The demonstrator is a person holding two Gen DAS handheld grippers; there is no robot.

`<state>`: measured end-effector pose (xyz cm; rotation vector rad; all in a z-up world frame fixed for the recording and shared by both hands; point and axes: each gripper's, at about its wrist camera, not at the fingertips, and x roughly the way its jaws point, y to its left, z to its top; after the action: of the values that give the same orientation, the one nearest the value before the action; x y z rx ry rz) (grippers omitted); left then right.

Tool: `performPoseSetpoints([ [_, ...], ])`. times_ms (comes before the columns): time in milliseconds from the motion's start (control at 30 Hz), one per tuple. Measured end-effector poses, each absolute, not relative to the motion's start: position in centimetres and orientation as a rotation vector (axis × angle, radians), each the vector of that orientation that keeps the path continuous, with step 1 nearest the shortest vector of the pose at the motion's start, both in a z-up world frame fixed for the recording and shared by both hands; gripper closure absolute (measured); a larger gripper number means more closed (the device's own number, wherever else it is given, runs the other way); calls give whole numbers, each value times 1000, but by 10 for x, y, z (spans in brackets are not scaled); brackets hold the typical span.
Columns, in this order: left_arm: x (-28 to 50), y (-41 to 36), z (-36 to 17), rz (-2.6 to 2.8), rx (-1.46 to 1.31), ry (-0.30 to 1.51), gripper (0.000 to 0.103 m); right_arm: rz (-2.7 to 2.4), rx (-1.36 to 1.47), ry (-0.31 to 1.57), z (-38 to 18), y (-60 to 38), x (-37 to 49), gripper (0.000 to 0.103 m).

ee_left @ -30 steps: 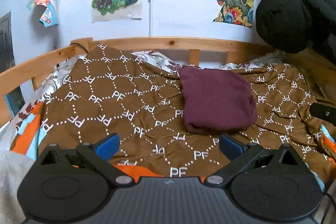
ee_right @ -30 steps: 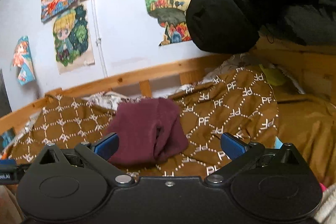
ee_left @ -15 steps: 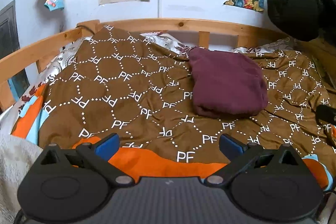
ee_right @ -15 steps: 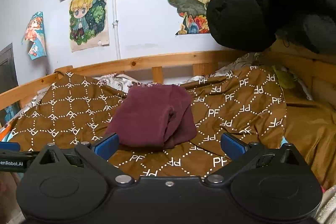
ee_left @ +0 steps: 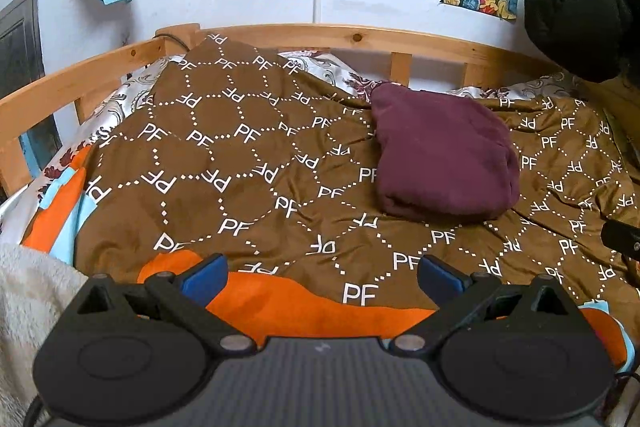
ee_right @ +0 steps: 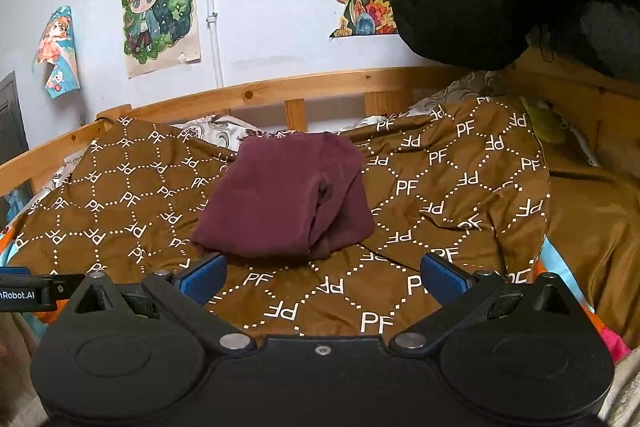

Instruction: Fold small clothes

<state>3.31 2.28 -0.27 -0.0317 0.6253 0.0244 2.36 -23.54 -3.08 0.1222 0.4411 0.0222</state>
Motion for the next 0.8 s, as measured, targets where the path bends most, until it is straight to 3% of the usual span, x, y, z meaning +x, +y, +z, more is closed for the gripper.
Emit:
performPoseSetpoints([
  [800, 33, 22, -3, 23, -30, 627, 1, 21, 135, 452, -32, -237, 26, 0],
])
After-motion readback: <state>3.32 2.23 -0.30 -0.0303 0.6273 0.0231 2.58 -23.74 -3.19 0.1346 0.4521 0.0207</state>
